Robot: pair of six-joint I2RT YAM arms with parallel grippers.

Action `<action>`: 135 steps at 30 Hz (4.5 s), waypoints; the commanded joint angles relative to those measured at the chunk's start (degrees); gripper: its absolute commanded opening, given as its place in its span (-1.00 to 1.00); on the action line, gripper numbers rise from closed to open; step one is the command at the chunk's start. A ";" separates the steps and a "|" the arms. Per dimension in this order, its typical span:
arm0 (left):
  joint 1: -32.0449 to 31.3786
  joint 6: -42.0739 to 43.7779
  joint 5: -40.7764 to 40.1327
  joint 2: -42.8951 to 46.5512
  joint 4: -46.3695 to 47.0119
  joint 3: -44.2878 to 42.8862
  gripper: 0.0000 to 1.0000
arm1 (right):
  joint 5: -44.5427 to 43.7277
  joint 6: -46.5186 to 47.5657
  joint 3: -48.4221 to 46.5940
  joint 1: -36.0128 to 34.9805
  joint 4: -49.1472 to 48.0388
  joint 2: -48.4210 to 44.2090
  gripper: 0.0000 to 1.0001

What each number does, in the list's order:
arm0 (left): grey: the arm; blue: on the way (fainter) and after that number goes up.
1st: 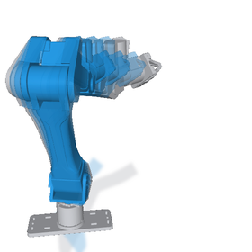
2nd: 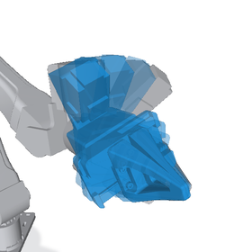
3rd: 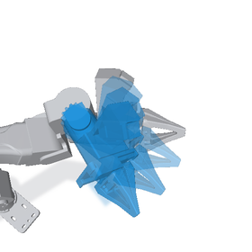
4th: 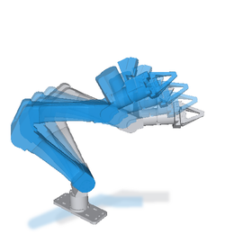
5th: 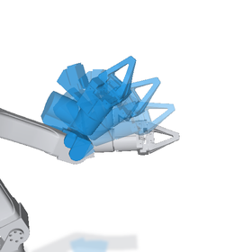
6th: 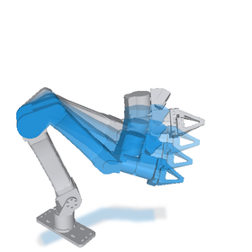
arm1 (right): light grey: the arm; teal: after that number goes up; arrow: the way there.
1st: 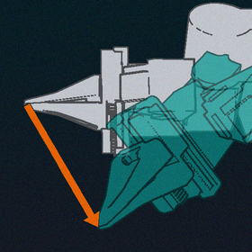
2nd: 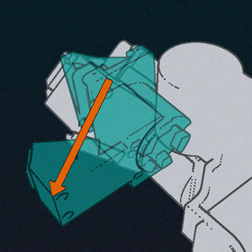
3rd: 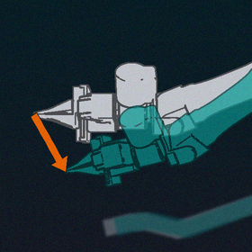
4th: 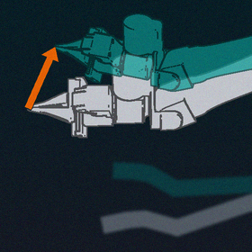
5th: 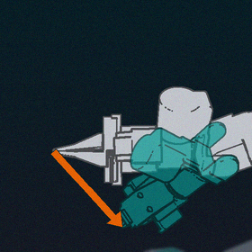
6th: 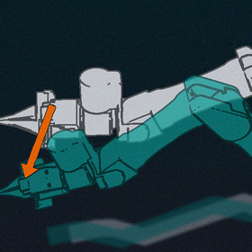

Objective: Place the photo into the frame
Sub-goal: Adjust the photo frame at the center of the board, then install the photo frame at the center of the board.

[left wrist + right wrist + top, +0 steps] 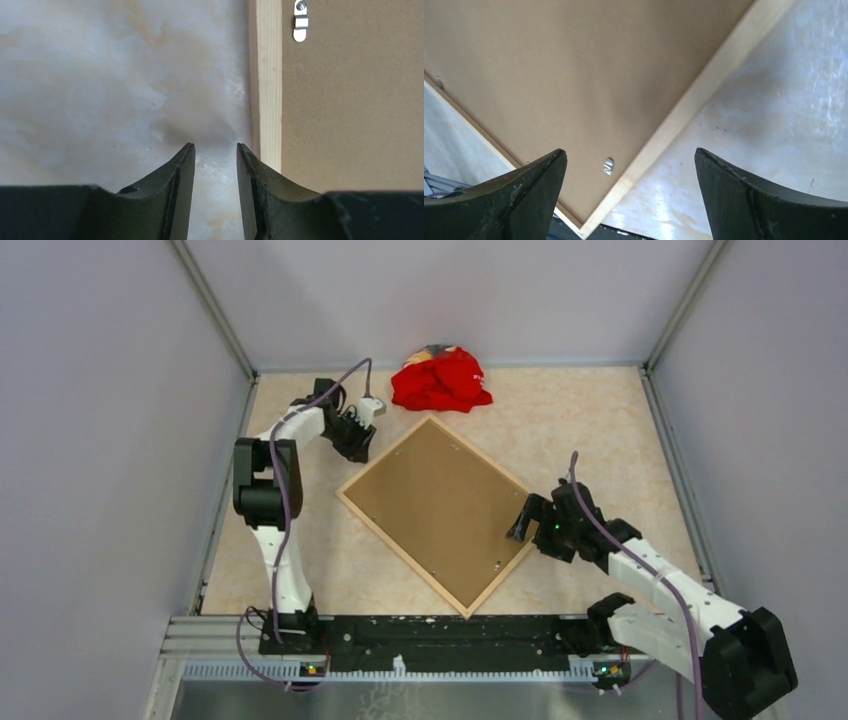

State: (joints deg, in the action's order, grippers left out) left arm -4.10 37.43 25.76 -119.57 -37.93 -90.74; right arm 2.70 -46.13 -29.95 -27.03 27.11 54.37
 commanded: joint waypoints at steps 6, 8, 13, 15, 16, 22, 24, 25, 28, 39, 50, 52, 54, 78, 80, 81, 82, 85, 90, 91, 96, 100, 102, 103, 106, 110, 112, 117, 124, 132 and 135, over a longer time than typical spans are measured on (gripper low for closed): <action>-1.50 2.41 1.83 6.54 4.96 13.27 -0.15 | 2.54 -0.09 3.25 4.79 -5.11 3.84 0.97; -1.61 3.58 2.61 8.00 4.60 15.32 -0.15 | 3.38 1.36 2.59 6.62 -7.72 6.19 0.97; -2.07 8.33 5.29 12.30 0.66 20.22 -0.16 | 5.57 5.22 -4.54 9.93 -11.40 14.28 0.97; -2.51 11.08 6.57 14.47 -1.51 22.36 -0.16 | 6.08 6.35 -8.00 10.20 -12.32 17.86 0.97; -2.69 12.43 7.18 15.40 -2.86 23.39 -0.16 | 6.16 6.77 -9.76 10.31 -12.72 19.64 0.97; -3.55 16.06 8.79 18.93 -6.29 28.21 -0.14 | 7.23 8.56 -19.43 11.50 -14.32 30.82 0.97; -3.71 16.54 9.63 19.10 -7.44 28.79 -0.14 | 7.52 9.26 -22.36 11.78 -14.20 34.08 0.97; -3.87 16.72 10.09 19.11 -8.04 29.04 -0.14 | 7.81 9.44 -23.50 12.08 -14.28 35.46 0.97; -4.41 17.02 10.67 20.06 -9.22 30.20 -0.14 | 9.02 10.01 -26.87 12.71 -14.53 38.87 0.97; 0.25 17.10 13.36 21.69 -17.60 23.26 -0.03 | 1.21 13.34 -36.36 13.60 -7.21 34.99 0.97; 2.45 7.89 18.59 11.97 -13.28 18.52 -0.14 | 5.50 8.11 -28.79 -1.50 -19.86 30.12 0.74; 2.58 7.47 19.31 10.37 -13.28 18.01 -0.21 | 5.57 7.76 -28.70 -6.12 -23.75 32.03 0.71; 2.56 6.81 19.70 9.30 -13.08 17.51 -0.28 | 6.13 7.00 -28.87 -9.74 -27.42 34.54 0.68; 3.71 5.77 20.01 4.94 -11.54 17.39 -0.63 | 13.95 0.46 -46.07 -22.88 -43.67 64.78 0.54; 3.72 5.83 19.92 4.95 -11.55 17.44 -0.64 | 14.44 -0.01 -46.87 -23.05 -44.08 65.86 0.54; 3.73 5.81 19.91 4.91 -11.55 17.44 -0.64 | 14.65 -0.29 -47.18 -23.06 -44.20 66.30 0.53; 3.72 5.83 19.85 4.95 -11.54 17.44 -0.64 | 14.74 -0.42 -47.41 -23.07 -44.36 66.67 0.53; 3.70 5.98 19.73 4.96 -11.55 17.44 -0.65 | 15.25 -1.00 -47.94 -23.09 -44.80 67.73 0.52; 3.67 5.99 19.62 4.92 -11.62 17.41 -0.66 | 16.49 -1.76 -48.00 -23.37 -45.74 68.82 0.51; 3.70 5.99 19.68 4.95 -11.66 17.43 -0.66 | 16.62 -1.86 -48.00 -23.42 -45.82 69.04 0.51; 3.66 5.99 19.53 4.81 -11.73 17.45 -0.69 | 17.84 -3.65 -46.92 -23.59 -47.92 69.47 0.49; 3.70 5.99 19.68 4.75 -11.83 17.35 -0.70 | 18.09 -5.14 -46.11 -23.84 -49.63 69.61 0.48; 3.68 5.99 19.49 4.73 -11.86 17.20 -0.71 | 18.07 -6.17 -45.58 -23.85 -50.47 69.56 0.48; 3.67 6.03 19.48 4.70 -12.03 17.13 -0.71 | 18.10 -6.55 -45.50 -23.86 -50.80 69.68 0.47; 3.67 6.12 19.51 4.74 -12.15 17.00 -0.71 | 17.93 -7.09 -45.32 -23.84 -51.37 69.72 0.47; 3.68 6.15 19.32 4.78 -12.16 17.00 -0.71 | 17.70 -6.86 -45.73 -23.86 -50.33 69.73 0.46; 3.71 6.24 19.33 4.78 -12.33 17.00 -0.71 | 17.29 -6.36 -45.08 -23.84 -50.16 69.02 0.46; 3.66 6.25 19.24 4.72 -12.34 16.96 -0.72 | 16.24 -5.14 -43.57 -23.86 -49.53 67.64 0.46; 3.70 6.29 19.17 4.35 -12.51 16.67 -0.76 | 16.03 -5.29 -42.55 -23.86 -50.32 68.53 0.46; 3.69 6.30 19.35 4.17 -12.47 16.70 -0.78 | 16.72 -6.07 -43.73 -23.86 -50.73 69.81 0.46; 3.73 6.34 19.33 4.13 -12.52 16.56 -0.78 | 16.60 -6.49 -44.19 -23.86 -50.67 70.36 0.46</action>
State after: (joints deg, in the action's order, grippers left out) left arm 0.12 41.67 46.92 -113.16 -53.67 -73.54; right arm 19.57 -52.66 -73.47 -50.15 -21.91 122.54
